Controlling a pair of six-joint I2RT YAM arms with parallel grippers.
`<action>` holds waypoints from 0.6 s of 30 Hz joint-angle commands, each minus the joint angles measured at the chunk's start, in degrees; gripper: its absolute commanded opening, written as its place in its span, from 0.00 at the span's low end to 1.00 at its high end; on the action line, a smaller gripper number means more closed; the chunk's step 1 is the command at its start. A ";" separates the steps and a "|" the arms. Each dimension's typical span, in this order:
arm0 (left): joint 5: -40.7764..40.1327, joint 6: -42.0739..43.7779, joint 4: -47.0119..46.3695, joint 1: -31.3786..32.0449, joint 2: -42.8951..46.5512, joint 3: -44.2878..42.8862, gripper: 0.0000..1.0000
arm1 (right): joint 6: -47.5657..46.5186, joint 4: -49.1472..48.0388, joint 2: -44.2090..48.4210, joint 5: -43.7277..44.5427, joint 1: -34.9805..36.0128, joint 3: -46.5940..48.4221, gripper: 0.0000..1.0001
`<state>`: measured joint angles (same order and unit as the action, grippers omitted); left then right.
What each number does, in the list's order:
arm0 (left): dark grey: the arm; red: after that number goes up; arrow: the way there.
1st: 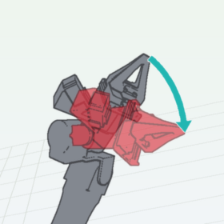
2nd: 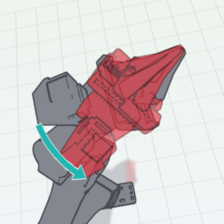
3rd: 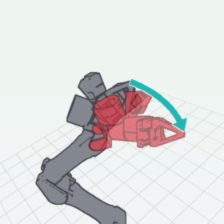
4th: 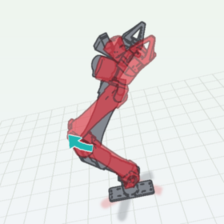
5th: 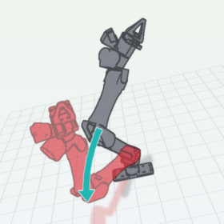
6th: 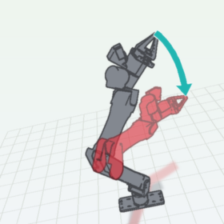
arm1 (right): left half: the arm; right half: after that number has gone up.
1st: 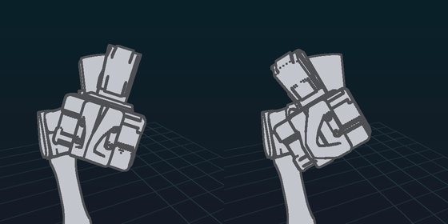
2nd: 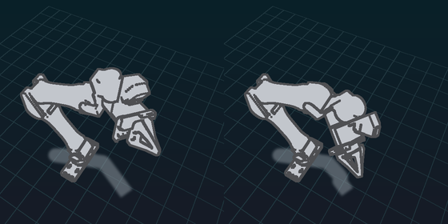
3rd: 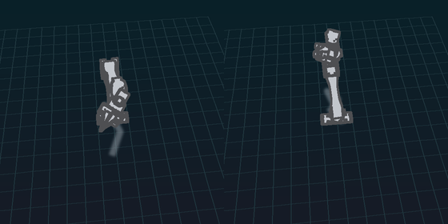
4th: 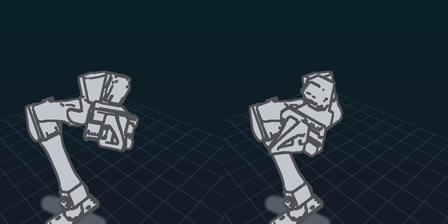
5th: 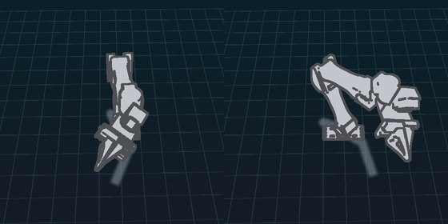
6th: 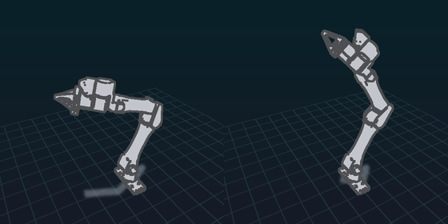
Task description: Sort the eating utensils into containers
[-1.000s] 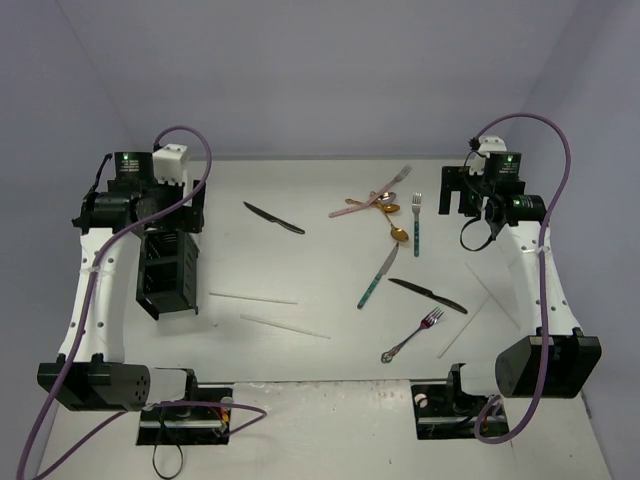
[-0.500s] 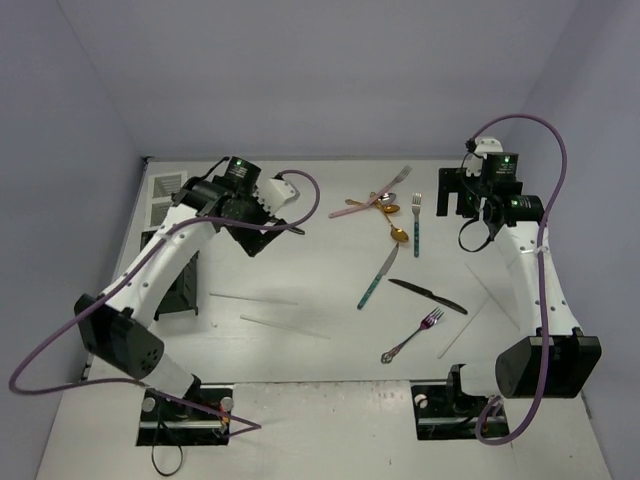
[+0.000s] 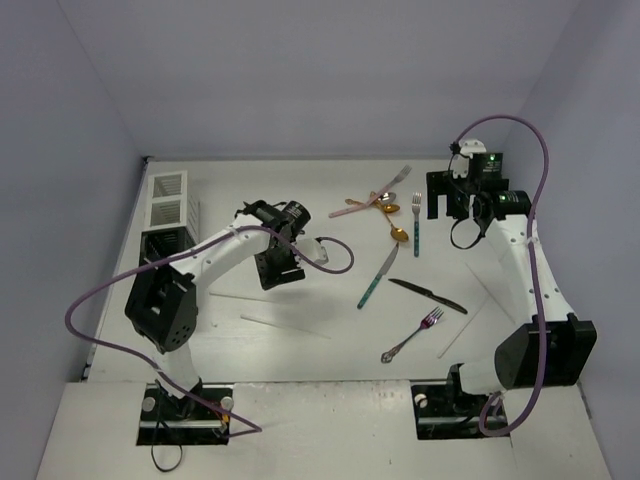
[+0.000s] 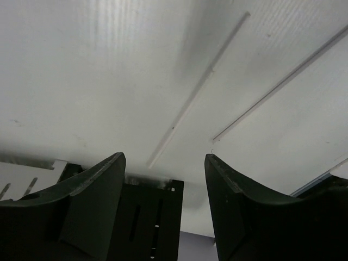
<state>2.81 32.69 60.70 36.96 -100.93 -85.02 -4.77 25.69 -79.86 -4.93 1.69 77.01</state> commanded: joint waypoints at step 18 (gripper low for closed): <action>-3.64 6.40 -2.36 4.49 -5.20 7.76 0.50 | -1.99 -0.31 -0.91 0.02 1.72 0.42 1.00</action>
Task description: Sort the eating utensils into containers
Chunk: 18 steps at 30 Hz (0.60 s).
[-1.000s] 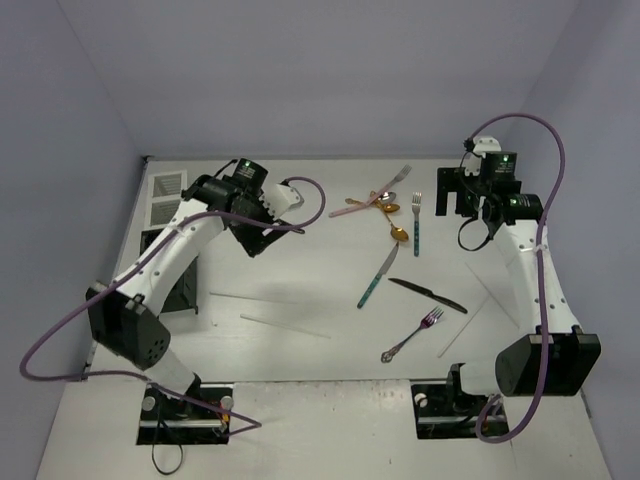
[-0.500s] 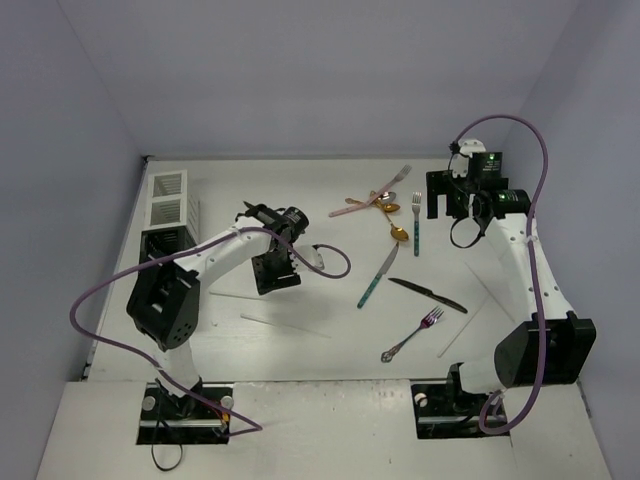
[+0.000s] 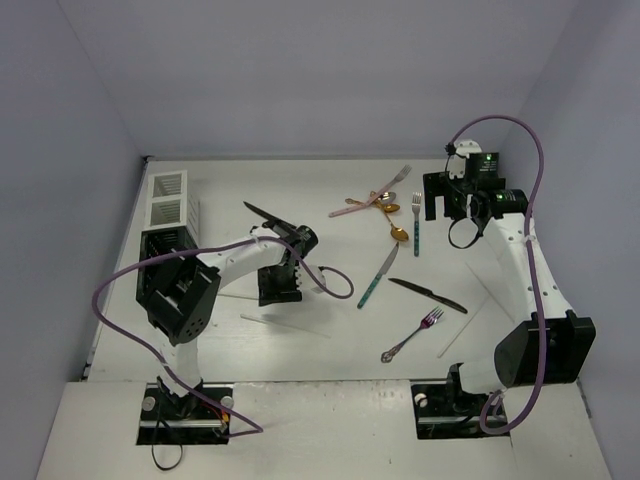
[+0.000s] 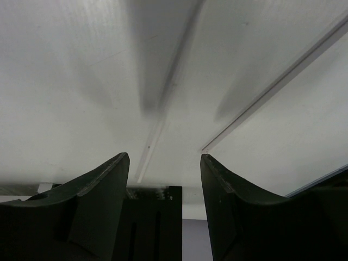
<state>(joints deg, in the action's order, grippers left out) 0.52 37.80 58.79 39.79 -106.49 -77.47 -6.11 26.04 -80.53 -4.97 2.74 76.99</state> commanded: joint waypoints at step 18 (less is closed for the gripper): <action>-3.41 3.37 -11.49 4.04 -2.61 7.49 0.21 | -1.20 -0.02 -0.64 1.09 0.77 0.62 1.00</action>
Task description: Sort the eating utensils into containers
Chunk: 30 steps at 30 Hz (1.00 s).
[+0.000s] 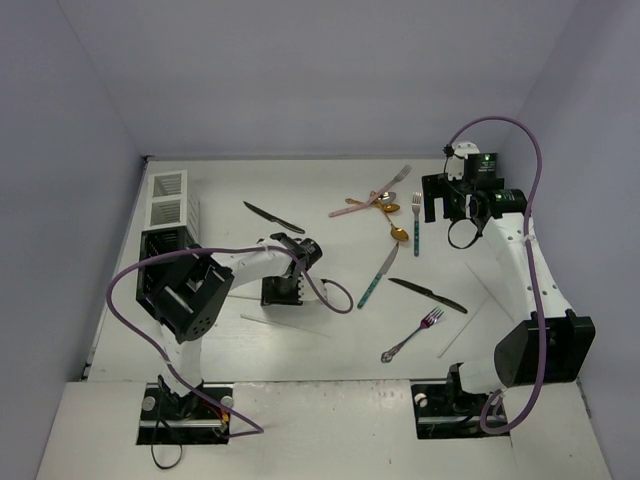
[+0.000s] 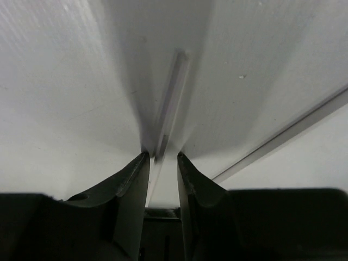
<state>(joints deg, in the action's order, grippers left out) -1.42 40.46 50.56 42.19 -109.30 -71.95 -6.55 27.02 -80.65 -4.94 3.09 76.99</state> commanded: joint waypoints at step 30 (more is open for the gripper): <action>3.45 -21.81 0.12 -0.29 15.41 -25.90 0.00 | -0.66 -0.30 -1.00 1.16 0.69 0.90 1.00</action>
<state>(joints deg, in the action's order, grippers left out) -1.00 25.57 47.88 47.10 -100.63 -96.23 -7.14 27.54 -81.39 -4.32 3.16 76.99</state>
